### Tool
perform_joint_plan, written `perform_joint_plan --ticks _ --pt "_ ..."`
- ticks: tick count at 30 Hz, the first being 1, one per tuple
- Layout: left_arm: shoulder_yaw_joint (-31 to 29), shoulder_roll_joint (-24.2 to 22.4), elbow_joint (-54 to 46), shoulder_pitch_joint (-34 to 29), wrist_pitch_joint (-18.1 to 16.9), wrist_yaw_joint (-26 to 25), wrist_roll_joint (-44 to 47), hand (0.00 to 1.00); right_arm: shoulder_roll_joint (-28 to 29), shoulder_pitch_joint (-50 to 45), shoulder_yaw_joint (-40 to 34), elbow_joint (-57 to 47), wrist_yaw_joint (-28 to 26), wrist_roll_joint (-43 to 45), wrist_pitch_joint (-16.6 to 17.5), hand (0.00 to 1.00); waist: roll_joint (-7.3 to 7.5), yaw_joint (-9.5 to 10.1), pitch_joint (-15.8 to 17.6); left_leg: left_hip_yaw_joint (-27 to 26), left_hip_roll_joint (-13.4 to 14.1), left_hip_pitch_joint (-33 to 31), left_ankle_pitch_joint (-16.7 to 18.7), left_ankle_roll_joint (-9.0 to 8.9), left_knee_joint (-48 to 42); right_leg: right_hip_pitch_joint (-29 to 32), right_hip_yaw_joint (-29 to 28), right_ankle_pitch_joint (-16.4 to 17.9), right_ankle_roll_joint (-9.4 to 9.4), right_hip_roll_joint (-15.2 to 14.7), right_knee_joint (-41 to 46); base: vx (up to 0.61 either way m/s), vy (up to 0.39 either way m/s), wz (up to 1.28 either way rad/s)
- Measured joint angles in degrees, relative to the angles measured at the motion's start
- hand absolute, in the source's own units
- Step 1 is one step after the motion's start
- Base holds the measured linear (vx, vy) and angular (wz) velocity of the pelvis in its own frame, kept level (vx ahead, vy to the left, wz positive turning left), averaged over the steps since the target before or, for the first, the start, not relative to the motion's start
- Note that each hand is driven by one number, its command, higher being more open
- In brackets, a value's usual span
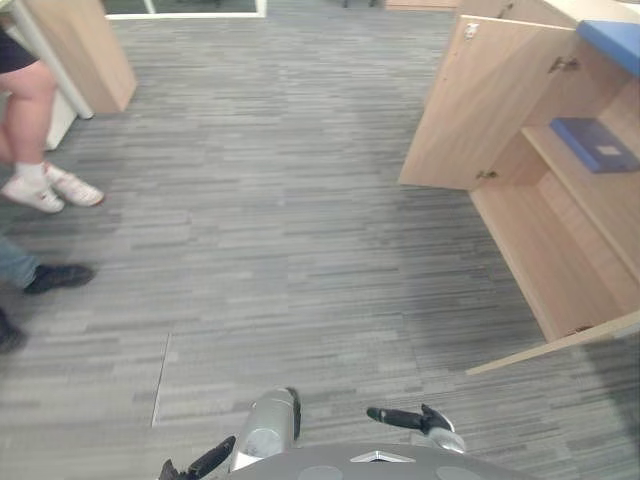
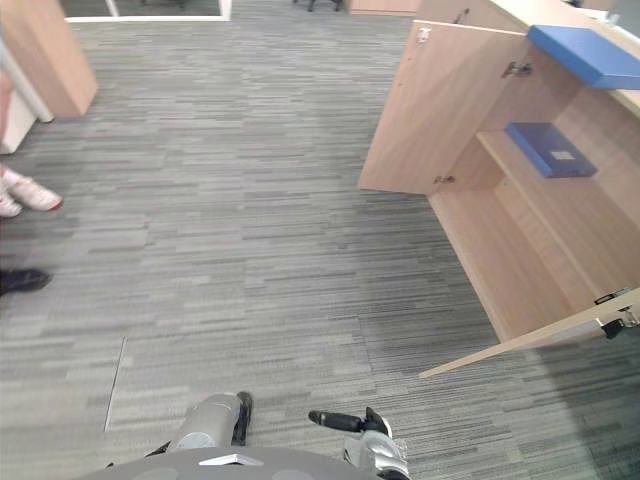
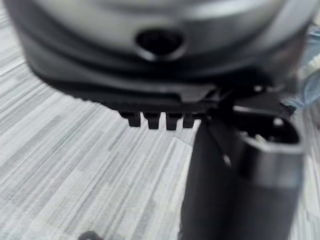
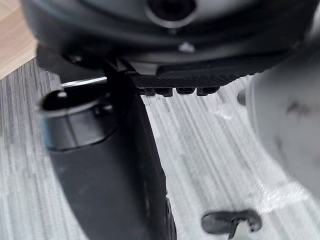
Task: Walk over to the cabinet, pick up the folder, carry it to the office cabinet, place the folder inside the office cabinet, then close the office cabinet door
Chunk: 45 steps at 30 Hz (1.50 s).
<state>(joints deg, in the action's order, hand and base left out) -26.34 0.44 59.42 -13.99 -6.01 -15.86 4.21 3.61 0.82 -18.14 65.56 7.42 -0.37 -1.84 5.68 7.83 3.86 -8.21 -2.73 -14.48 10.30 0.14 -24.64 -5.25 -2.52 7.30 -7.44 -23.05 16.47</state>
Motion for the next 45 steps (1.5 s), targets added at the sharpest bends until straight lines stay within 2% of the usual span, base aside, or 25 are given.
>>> perform_joint_plan --ticks 2,4,7,8,9,10,11,14,16,17,18,20,23,26,28,29,31,32,35,36,37,38,40,42,45 --pt "1.3 0.5 0.3 -0.8 0.0 0.7 -0.3 1.0 -0.1 -0.1 -2.9 -0.2 -0.5 -0.5 0.1 1.0 -0.31 -0.37 -0.7 0.3 -3.5 4.9 -0.4 1.11 2.9 2.3 -1.3 -3.6 2.49 -3.0 6.4 0.36 0.207 -0.48" --pt "3.3 1.4 0.3 -0.6 -0.2 1.9 -0.3 1.0 -1.2 0.2 -5.7 -0.8 -0.7 -0.4 1.0 1.0 -1.63 -1.7 -1.1 2.8 -6.8 10.3 -1.0 3.1 6.6 7.8 1.9 -8.7 10.04 -7.0 20.8 0.31 0.164 -0.08" --pt "3.5 1.8 1.4 0.6 -0.5 3.2 -0.3 1.0 -1.1 0.9 -6.1 -1.8 -0.8 -0.3 2.6 1.0 -2.37 -3.82 -0.2 4.2 -7.1 19.1 -0.8 4.06 11.1 12.1 13.9 -5.9 13.07 -7.8 35.8 0.23 0.187 0.16" --pt "3.5 1.9 1.7 0.5 -0.4 3.8 -0.3 1.0 -0.8 1.3 -6.4 -1.8 -0.8 -0.3 2.8 1.0 -2.35 -3.78 0.2 4.2 -6.3 21.9 -0.5 4.47 12.9 12.4 18.6 -3.6 11.37 -6.3 35.2 0.18 0.124 -0.17" --pt "3.5 1.9 1.7 0.3 -0.4 3.8 -0.3 1.0 -0.4 1.4 -8.1 -1.5 -0.7 -0.3 2.9 1.0 -2.17 -3.57 0.8 4.1 -5.6 25.1 -0.5 4.49 15.2 11.0 22.7 -2.9 11.39 -5.5 33.9 0.13 0.015 -0.24" --pt "3.6 1.8 1.7 -0.1 -0.4 3.7 -0.3 1.0 -0.5 1.4 -9.0 -0.8 -0.6 -0.3 2.9 1.0 -2.1 -3.13 0.9 3.5 -4.9 26.5 -0.6 4.51 16.5 10.0 23.9 -2.1 8.8 -5.0 33.0 0.1 -0.053 -0.58" --pt "3.3 1.8 1.6 -0.4 -0.2 3.5 -0.3 1.0 -0.4 1.7 -8.4 -0.6 -0.4 -0.3 3.0 1.0 -2.51 -2.84 0.8 1.6 -3.7 27.0 -0.1 4.55 17.6 10.9 26.3 2.1 5.65 -4.4 32.3 0.06 -0.085 -0.77" --pt "2.8 1.6 2.6 -0.2 0.6 2.7 -0.3 1.0 0.0 2.7 -5.5 -1.9 -0.4 1.0 3.5 1.0 -2.06 -2.16 3.5 -3.3 -0.8 27.4 2.5 3.06 17.6 13.9 36.2 5.8 4.64 -1.4 29.6 -0.03 -0.163 -1.11" --pt "1.2 1.8 2.5 0.2 1.3 3.3 -0.3 1.0 0.5 2.7 -5.3 -2.6 -0.2 1.4 3.5 1.0 -0.78 -1.49 4.3 -5.3 0.3 27.8 3.5 1.54 17.6 12.9 46.5 5.9 6.71 -0.1 23.7 0.08 -0.208 -0.62" --pt "0.0 1.8 2.3 0.3 1.2 3.4 -0.3 1.0 0.6 2.7 -5.4 -2.0 -0.1 1.4 3.4 1.0 0.15 -1.57 4.9 -5.5 0.3 28.9 4.4 0.53 17.6 10.6 50.5 6.9 10.89 1.2 17.6 0.23 -0.219 -0.28" --pt "-0.6 0.9 2.5 0.3 1.4 3.3 -0.3 1.0 0.4 2.7 -5.4 -1.7 0.2 1.3 3.4 1.0 -0.36 -1.36 4.8 -4.7 1.9 29.4 5.4 0.02 17.3 9.1 51.2 7.4 11.59 4.3 15.1 0.26 -0.198 -0.2" --pt "-1.0 0.1 1.4 0.4 1.3 3.6 -0.5 1.0 0.4 2.3 -5.4 -1.7 0.8 1.4 3.4 1.0 -2.38 -1.37 4.5 -2.9 3.7 29.1 6.0 -0.37 17.4 8.1 51.7 8.0 11.53 7.6 12.5 0.29 -0.171 -0.04" --pt "-1.0 -0.5 0.6 0.7 1.4 3.6 -1.3 1.0 0.5 2.3 -5.4 -1.4 1.4 1.4 3.3 1.0 -3.4 -1.42 4.5 0.1 6.7 28.7 8.0 -1.55 15.1 6.2 53.7 10.2 10.68 11.2 11.0 0.33 -0.169 0.19" --pt "-1.6 -0.8 0.4 0.7 1.5 3.6 -2.0 1.0 0.7 1.9 -3.9 -1.3 1.7 1.3 2.4 1.0 -4.48 -1.33 3.7 5.7 9.7 21.4 10.9 -1.68 -3.4 2.8 54.1 10.1 9.43 16.3 5.1 0.19 -0.071 0.01" --pt "-1.5 -2.1 -0.1 0.6 1.7 3.5 -1.9 1.0 0.3 1.6 -1.8 -1.0 1.7 1.4 2.2 1.0 -6.94 -0.54 2.7 7.4 12.5 12.5 6.8 -1.32 -25.3 -0.1 51.5 9.3 9.52 20.9 0.5 0.2 0.006 -0.67" --pt "-1.3 -2.1 -0.1 0.6 1.8 3.6 -1.9 1.0 0.0 1.6 -1.0 -0.6 1.7 1.4 2.2 1.0 -7.29 -0.15 2.6 7.7 13.1 11.0 4.9 -1.57 -29.7 -1.1 50.1 9.5 9.93 21.6 -0.4 0.28 0.095 -0.91" --pt "-1.2 -1.8 -0.2 0.8 2.1 3.5 -1.5 1.0 -0.3 2.8 1.5 1.4 1.7 1.3 2.1 1.0 -7.11 0.02 3.1 6.5 13.8 6.5 5.5 -0.79 -39.1 -3.4 46.9 9.3 9.7 21.8 -2.1 0.22 0.116 -0.78" --pt "-0.8 -1.1 -0.5 1.2 2.1 3.4 -1.3 1.0 -0.4 3.7 2.8 3.2 1.7 1.4 1.9 1.0 -5.94 0.16 3.7 5.9 13.5 4.1 6.6 -0.29 -40.0 -5.4 44.6 8.7 8.69 21.1 -3.7 0.2 0.157 -0.91" --pt "1.3 -0.1 -1.4 1.0 2.0 3.2 0.2 1.0 -0.9 4.9 4.1 5.6 2.1 1.4 1.3 1.0 -3.36 0.95 5.4 5.3 12.3 0.1 8.9 -1.22 -26.3 -9.1 39.9 7.0 6.12 16.2 -4.6 0.32 0.318 -1.0" --pt "1.5 -0.1 -1.4 1.1 1.9 3.1 0.8 1.0 -2.6 4.3 4.1 5.6 2.2 1.4 1.3 1.0 -2.82 0.81 5.7 9.4 10.5 -1.7 5.6 -2.0 -7.9 -10.6 38.2 6.8 2.33 12.3 -4.7 0.53 0.651 -1.01" --pt "1.6 -0.2 -1.2 1.0 1.9 2.7 0.8 1.0 -3.7 3.7 4.1 5.6 2.2 1.4 1.3 1.0 -3.43 0.66 5.7 12.2 10.1 -2.2 -1.9 -3.69 -1.0 -11.9 37.3 7.2 -1.16 10.5 -4.7 0.59 0.699 -0.68" --pt "1.5 0.4 -0.7 1.3 1.4 2.0 2.0 1.0 -3.9 2.8 4.3 5.6 2.1 1.4 1.3 1.0 -2.72 0.57 5.8 11.1 7.6 -1.1 -6.2 -5.28 -0.3 -13.1 35.9 7.7 -2.7 8.3 -4.6 0.4 0.427 -0.08" --pt "1.0 1.5 -1.0 2.5 -0.6 0.9 2.7 1.0 -2.9 3.0 5.2 5.7 1.5 1.4 1.2 1.0 -0.06 0.26 6.1 11.6 5.4 -0.8 -6.3 -4.4 0.0 -11.9 35.0 7.0 -1.63 8.2 -6.6 0.29 0.277 0.08" --pt "0.5 2.8 -0.2 3.6 -1.1 0.8 2.8 1.0 -1.9 4.2 5.3 5.7 1.5 1.4 1.2 1.0 -0.14 1.12 7.1 15.2 3.0 -0.4 -6.0 -4.48 -2.2 -10.0 33.3 2.9 -1.09 9.1 -8.7 0.17 0.208 -0.28" --pt "-1.6 0.9 0.2 2.7 -1.4 0.9 2.3 1.0 -2.4 7.6 6.2 6.0 2.0 3.4 0.2 1.0 -2.73 3.04 5.9 18.8 0.4 2.8 -2.0 -4.35 -1.9 -10.7 29.8 0.1 -1.79 6.3 -9.3 0.1 0.185 -0.43"
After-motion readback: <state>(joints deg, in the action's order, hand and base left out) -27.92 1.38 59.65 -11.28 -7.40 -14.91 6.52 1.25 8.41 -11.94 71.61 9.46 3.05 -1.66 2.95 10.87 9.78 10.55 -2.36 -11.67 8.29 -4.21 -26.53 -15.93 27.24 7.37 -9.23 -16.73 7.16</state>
